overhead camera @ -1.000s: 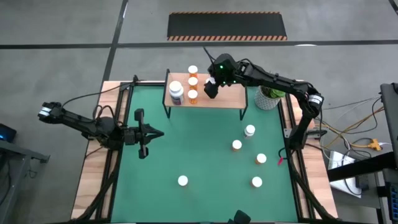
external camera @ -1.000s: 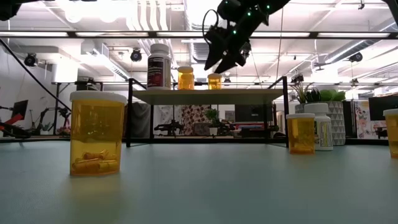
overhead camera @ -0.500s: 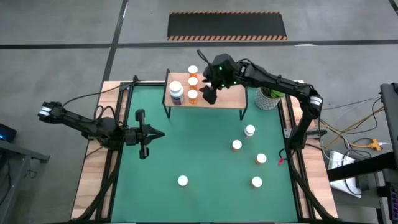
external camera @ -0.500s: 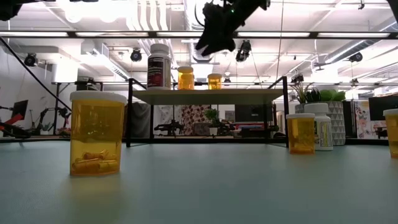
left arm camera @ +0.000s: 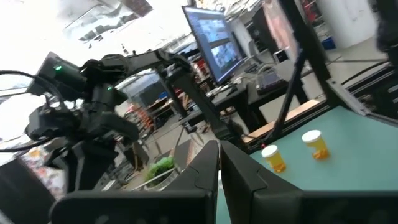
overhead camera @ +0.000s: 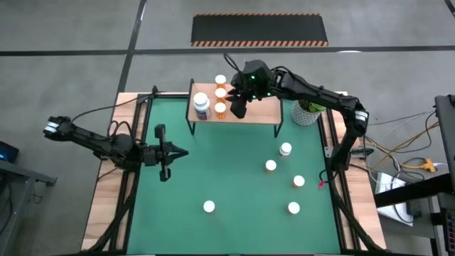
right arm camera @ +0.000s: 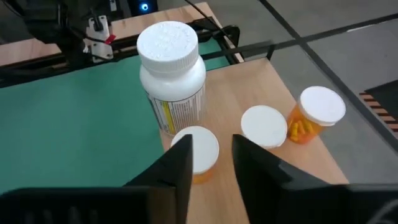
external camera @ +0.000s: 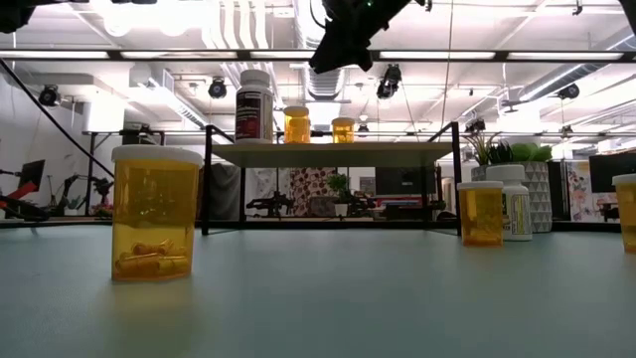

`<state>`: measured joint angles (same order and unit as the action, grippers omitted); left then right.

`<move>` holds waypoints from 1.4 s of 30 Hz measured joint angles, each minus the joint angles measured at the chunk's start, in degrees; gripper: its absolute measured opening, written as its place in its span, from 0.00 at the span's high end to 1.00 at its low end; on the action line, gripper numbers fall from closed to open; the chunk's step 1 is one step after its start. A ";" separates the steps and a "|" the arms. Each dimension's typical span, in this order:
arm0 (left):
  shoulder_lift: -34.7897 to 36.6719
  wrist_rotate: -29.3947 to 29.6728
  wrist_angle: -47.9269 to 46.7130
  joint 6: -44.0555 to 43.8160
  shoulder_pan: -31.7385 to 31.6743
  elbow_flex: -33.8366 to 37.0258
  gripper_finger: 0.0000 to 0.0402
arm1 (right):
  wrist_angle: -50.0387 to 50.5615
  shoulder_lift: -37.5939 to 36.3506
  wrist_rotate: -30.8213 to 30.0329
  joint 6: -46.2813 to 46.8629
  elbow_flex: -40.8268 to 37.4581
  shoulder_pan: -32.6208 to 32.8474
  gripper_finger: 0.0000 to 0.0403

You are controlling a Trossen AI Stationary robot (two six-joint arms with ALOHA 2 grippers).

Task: Pick and place medicine bottles onto shelf by color
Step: Adjust the orange pill bottle on the shelf

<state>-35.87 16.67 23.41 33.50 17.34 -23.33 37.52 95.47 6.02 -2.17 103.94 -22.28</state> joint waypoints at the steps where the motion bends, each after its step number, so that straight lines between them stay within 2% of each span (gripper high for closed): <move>1: 0.01 0.62 -0.02 0.05 0.00 0.00 1.00 | -0.08 0.18 0.00 0.00 0.00 0.02 0.76; 8: -0.04 3.30 0.00 0.14 0.00 0.00 1.00 | -1.84 2.56 -0.23 -0.85 -0.02 -0.62 0.95; 10: -0.03 3.34 -0.01 0.14 0.00 0.00 1.00 | -2.80 3.44 -1.21 -0.87 -0.02 -1.05 0.97; 17: -0.01 3.34 -0.05 0.17 0.00 0.00 1.00 | -2.67 4.78 -8.88 -3.72 -0.09 -2.83 0.98; 32: -0.10 3.36 -0.06 0.38 0.00 0.02 1.00 | -4.14 10.12 -9.18 -5.55 -0.11 -4.66 0.98; 42: 0.08 3.36 -0.06 0.41 0.00 0.04 1.00 | -4.98 10.79 -9.11 -5.40 -0.11 -4.61 0.98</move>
<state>-35.79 20.03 23.35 33.91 17.34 -23.29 32.53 106.26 -3.09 -7.57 103.83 -26.89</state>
